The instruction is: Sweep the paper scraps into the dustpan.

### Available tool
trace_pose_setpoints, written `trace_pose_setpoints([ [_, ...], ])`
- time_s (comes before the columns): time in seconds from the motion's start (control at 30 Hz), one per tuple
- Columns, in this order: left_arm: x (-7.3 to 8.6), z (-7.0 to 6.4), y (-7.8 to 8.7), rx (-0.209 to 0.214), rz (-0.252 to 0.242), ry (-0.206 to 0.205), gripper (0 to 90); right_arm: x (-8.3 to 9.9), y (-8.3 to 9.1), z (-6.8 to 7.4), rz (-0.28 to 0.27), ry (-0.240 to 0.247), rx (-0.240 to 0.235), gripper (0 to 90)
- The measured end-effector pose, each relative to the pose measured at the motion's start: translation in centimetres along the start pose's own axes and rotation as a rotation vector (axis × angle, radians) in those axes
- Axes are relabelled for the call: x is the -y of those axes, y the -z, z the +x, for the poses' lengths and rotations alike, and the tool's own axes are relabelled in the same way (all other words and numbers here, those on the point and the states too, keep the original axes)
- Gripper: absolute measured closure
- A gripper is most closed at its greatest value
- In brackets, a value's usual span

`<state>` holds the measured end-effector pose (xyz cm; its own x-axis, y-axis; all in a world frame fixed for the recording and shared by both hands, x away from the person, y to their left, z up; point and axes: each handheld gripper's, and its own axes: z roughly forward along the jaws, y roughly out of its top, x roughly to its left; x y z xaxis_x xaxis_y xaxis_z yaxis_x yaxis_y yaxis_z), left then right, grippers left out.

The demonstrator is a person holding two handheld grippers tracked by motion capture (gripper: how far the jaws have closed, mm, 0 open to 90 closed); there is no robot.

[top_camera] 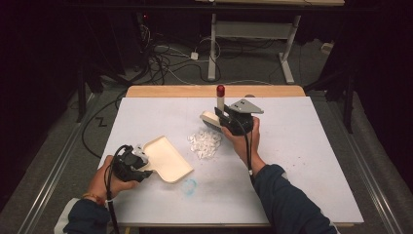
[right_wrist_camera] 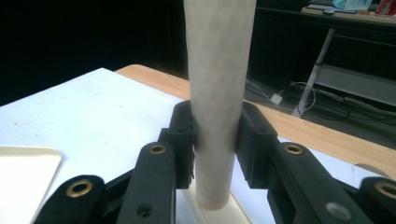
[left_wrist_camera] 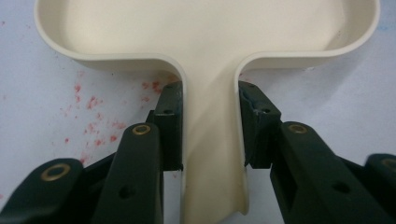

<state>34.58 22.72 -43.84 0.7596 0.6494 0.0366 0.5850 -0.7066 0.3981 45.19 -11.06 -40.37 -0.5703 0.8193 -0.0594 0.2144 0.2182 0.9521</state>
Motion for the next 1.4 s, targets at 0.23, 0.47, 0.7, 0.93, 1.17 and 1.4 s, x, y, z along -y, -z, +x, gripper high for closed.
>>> trace_pose_setpoints([
  [0.23,-0.5,-0.4,-0.4,0.016,0.017,-0.015,63.6,0.2,0.1,0.7,-0.011,-0.019,-0.011,70.3],
  [0.47,-1.0,-0.7,-0.6,0.019,0.019,-0.029,63.7,-0.2,0.0,0.6,-0.022,-0.018,0.015,71.0],
  [0.7,-1.2,-0.8,-0.7,0.025,0.019,-0.035,63.6,-1.1,-0.7,-1.2,-0.022,-0.054,0.058,71.0],
  [0.93,-1.3,-0.9,-0.8,0.027,0.021,-0.036,63.6,-2.0,-0.9,-1.5,-0.041,-0.044,0.072,71.0],
  [1.17,-1.4,-0.9,-0.9,0.032,0.024,-0.028,63.6,-2.0,-1.7,-1.3,-0.040,0.036,0.136,71.0],
  [1.4,-1.5,-1.0,-1.0,0.027,0.029,-0.033,63.6,-0.9,-2.6,-0.7,-0.011,0.031,0.090,71.0],
])
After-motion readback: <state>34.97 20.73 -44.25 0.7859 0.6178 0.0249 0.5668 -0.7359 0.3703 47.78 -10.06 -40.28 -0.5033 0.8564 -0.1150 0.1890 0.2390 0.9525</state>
